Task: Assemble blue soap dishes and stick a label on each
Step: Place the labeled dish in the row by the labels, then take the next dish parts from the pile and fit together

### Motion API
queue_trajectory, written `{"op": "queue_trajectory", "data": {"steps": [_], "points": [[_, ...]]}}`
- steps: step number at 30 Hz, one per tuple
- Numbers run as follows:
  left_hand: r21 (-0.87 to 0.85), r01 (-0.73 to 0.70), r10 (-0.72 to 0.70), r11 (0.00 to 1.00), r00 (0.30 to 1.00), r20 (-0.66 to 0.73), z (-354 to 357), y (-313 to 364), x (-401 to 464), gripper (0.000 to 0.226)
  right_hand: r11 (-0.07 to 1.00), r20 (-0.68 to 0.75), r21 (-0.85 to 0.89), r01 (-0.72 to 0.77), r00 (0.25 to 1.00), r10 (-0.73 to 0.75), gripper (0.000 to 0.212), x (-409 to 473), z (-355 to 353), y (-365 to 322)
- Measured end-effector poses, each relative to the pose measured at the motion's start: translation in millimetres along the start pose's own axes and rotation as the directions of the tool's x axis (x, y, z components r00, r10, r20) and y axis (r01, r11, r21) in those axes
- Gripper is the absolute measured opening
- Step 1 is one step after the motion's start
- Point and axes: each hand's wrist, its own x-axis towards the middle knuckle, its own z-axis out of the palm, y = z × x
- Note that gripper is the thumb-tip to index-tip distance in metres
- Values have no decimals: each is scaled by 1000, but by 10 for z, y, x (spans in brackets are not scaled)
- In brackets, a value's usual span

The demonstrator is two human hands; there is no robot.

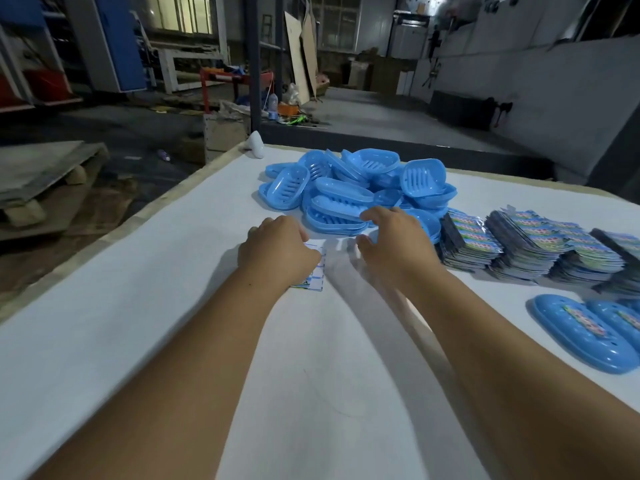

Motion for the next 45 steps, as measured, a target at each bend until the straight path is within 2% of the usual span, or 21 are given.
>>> {"op": "queue_trajectory", "data": {"steps": [5,9,16,19,22,25,27,30,33,34,36,38,39,42,45], "points": [[7,-20,21,1000,998,-59,44,-17,58,27,994,50,-66,85,995,-82,37,170,185,-133],[2,-41,41,999,993,-108,94,-53,96,30,994,-10,-57,92,996,-93,26,226,273,-177],[-102,-122,109,987,987,-118,167,-22,169,69,978,-136,168,126,985,-104,14,231,159,-190],[-169,-201,175,965,972,-155,158,40,134,90,936,-111,339,95,992,-60,13,154,59,-222],[-246,-295,251,923,948,-196,107,112,93,95,810,11,586,10,1000,-20,16,27,-67,-247],[-321,-388,332,864,918,-218,66,171,33,89,664,132,743,-86,991,-19,16,-102,-204,-185],[-396,-402,355,825,915,-191,53,221,-19,85,554,199,817,-161,980,-9,14,-183,-309,-91],[-485,-380,370,788,921,-120,53,279,-90,78,352,333,887,-298,942,-41,22,-324,-449,62],[-478,-379,396,793,916,-69,44,314,-147,74,285,397,882,-376,918,-17,12,-434,-545,210],[-472,-381,410,795,911,-44,56,316,-153,73,284,398,878,-385,917,13,12,-464,-559,250],[-444,-377,441,813,896,48,82,310,-171,69,350,365,856,-380,924,112,32,-523,-545,334],[-360,-395,472,845,868,156,117,301,-199,68,519,276,793,-319,948,162,54,-595,-536,417],[-312,-415,485,855,853,193,135,295,-214,68,606,261,745,-278,958,118,60,-625,-545,451],[-229,-450,499,863,831,248,181,279,-246,65,777,363,600,-191,930,-51,66,-667,-585,535],[-213,-455,500,865,818,283,200,276,-243,65,879,358,461,-123,932,-58,67,-665,-600,564]]}}
